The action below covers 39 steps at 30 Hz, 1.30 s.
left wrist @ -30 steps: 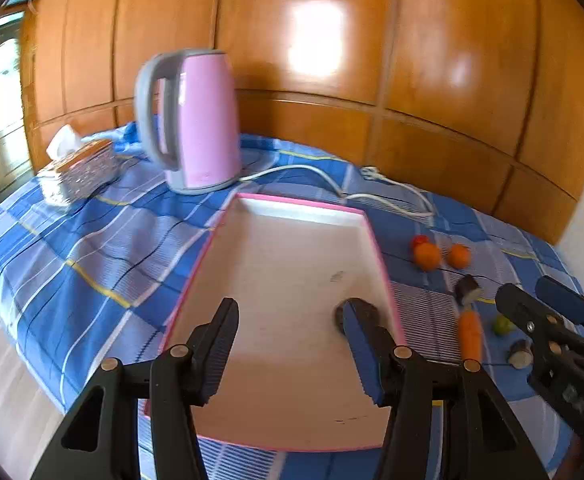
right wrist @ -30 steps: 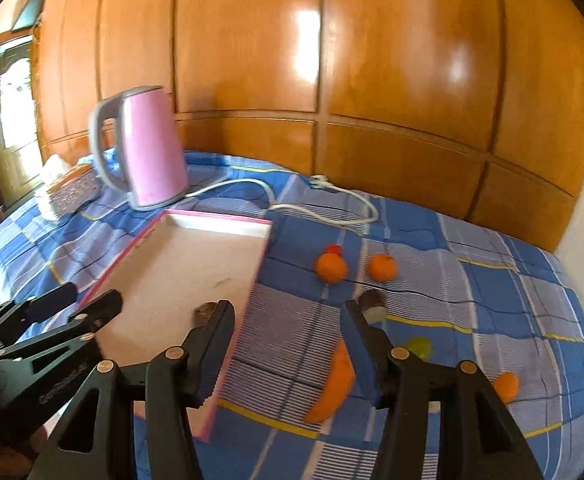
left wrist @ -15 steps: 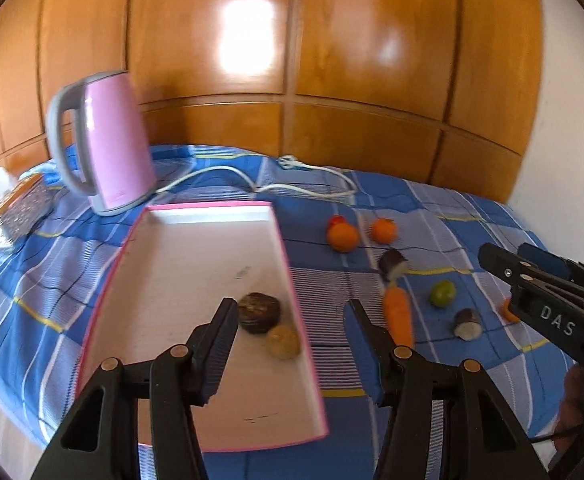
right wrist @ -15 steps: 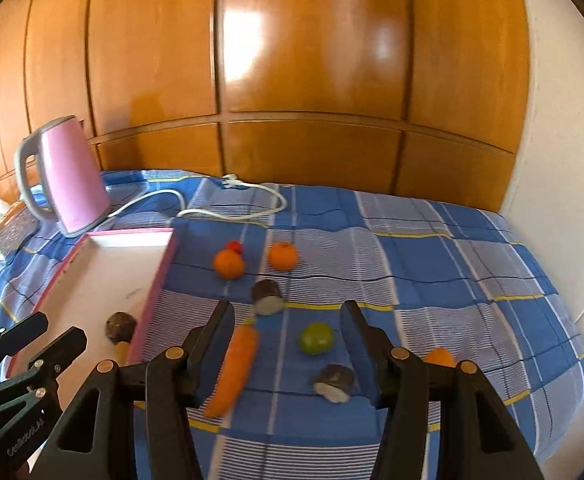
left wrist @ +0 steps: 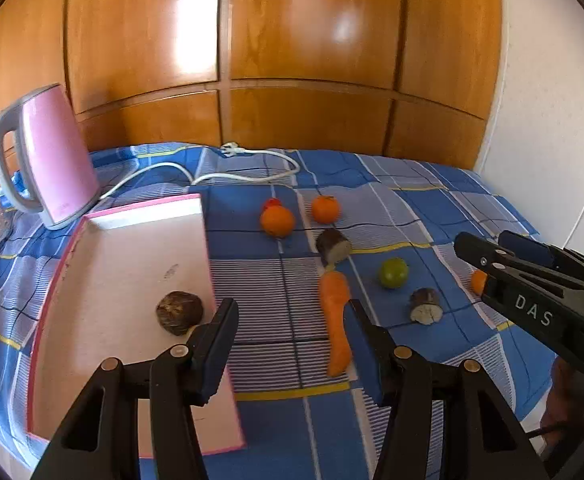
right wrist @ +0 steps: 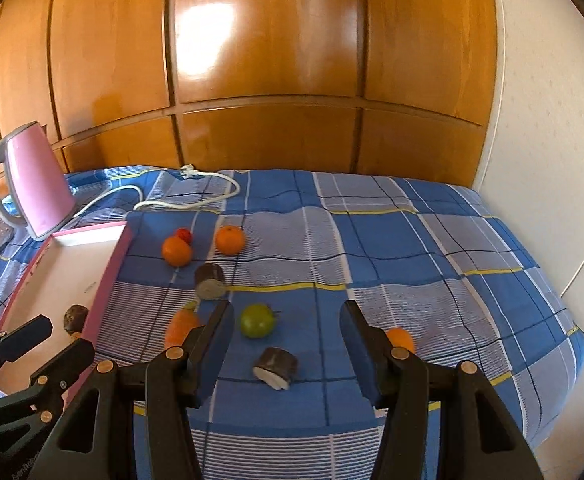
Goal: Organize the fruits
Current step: 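Move the right tool toward an orange while the left tool moves toward a dark cylindrical slice, then grasp the orange with the right tool while the left tool grasps the dark cylindrical slice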
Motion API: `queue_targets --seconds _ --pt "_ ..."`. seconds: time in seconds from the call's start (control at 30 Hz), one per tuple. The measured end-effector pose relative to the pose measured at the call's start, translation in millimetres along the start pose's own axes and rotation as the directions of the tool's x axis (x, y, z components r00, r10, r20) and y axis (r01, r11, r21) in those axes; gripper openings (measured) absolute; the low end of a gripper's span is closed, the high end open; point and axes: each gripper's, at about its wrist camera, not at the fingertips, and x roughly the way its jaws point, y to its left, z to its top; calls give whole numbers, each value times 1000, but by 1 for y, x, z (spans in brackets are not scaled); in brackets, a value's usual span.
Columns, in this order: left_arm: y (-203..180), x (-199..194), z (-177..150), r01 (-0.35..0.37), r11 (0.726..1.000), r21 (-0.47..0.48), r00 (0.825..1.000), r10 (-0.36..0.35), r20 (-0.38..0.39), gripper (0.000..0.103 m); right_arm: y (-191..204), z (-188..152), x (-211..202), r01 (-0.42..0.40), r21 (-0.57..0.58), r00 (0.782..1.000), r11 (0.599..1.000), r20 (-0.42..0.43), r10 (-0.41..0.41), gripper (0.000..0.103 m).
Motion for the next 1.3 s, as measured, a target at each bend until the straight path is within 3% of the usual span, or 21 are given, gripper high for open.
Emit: queue_targets --seconds 0.8,1.3 --pt "-37 29 4 85 994 72 995 -81 -53 55 -36 -9 19 55 40 997 998 -50 -52 56" --pt "-46 55 -3 147 988 54 983 -139 -124 55 -77 -37 47 89 97 985 991 -155 -73 56"
